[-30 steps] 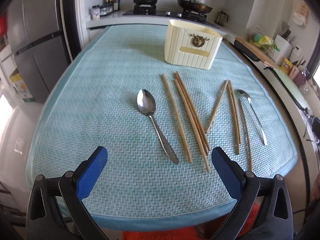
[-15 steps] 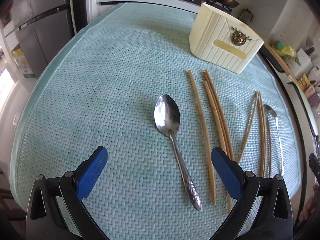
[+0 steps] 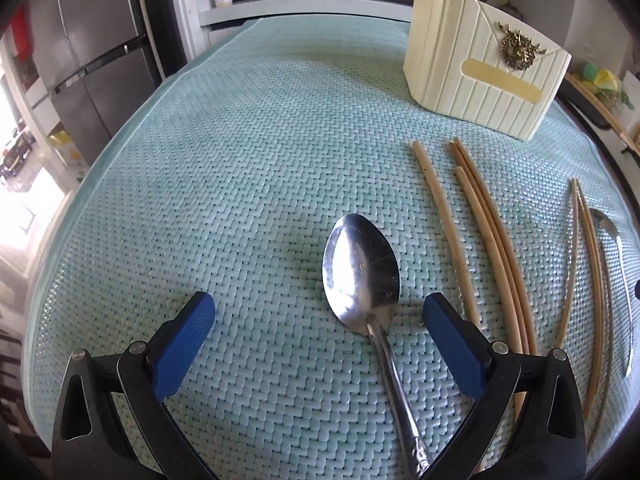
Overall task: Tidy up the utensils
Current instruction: 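Lower the right tool toward the silver spoon and open its fingers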
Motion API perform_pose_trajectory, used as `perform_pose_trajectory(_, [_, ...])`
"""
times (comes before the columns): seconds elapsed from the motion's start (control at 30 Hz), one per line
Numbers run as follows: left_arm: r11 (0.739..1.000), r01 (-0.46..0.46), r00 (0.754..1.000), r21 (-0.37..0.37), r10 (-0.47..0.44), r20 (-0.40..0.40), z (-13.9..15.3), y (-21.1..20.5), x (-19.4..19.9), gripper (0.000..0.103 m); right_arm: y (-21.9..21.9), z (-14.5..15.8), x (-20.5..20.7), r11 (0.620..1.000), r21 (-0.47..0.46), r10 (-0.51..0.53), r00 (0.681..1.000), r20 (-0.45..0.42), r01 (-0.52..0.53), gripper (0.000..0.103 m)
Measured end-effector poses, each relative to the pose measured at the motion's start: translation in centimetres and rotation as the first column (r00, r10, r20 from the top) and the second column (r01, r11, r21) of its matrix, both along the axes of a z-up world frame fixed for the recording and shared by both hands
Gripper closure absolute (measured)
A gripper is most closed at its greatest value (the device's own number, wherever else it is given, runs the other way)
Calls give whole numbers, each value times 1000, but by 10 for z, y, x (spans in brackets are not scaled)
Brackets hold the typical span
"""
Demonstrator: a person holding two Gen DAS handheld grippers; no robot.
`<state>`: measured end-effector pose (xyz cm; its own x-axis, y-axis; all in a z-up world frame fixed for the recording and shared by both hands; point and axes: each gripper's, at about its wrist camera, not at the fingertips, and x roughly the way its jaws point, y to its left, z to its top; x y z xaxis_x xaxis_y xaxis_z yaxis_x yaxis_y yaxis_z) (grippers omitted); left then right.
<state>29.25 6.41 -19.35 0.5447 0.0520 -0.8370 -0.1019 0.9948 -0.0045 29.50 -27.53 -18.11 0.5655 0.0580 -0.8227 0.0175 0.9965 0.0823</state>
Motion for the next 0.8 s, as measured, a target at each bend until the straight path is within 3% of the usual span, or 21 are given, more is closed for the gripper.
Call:
perform_pose_trajectory(0.13, [1000, -4, 1000, 0, 4, 12, -2, 0, 5, 0, 6, -15, 17, 1000, -23, 20, 999, -45, -21, 5])
perform_pose_trajectory(0.27, [1000, 12, 1000, 0, -12, 18, -2, 2, 0, 0, 22, -21, 28, 992, -120, 36, 998, -49, -42, 5])
perform_pose_trajectory(0.4, [1000, 13, 1000, 2, -13, 17, -2, 2, 0, 0, 31, -21, 47, 992, -118, 44, 998, -46, -49, 8])
perform_pose_trajectory(0.7, [1000, 8, 999, -1, -8, 42, -2, 4, 12, 0, 46, -24, 65, 984, -131, 125, 991, 46, -118, 14])
perform_pose_trajectory(0.8, [1000, 14, 999, 3, -14, 37, -2, 4, 18, 0, 49, -22, 64, 983, -134, 131, 990, 56, -122, 33])
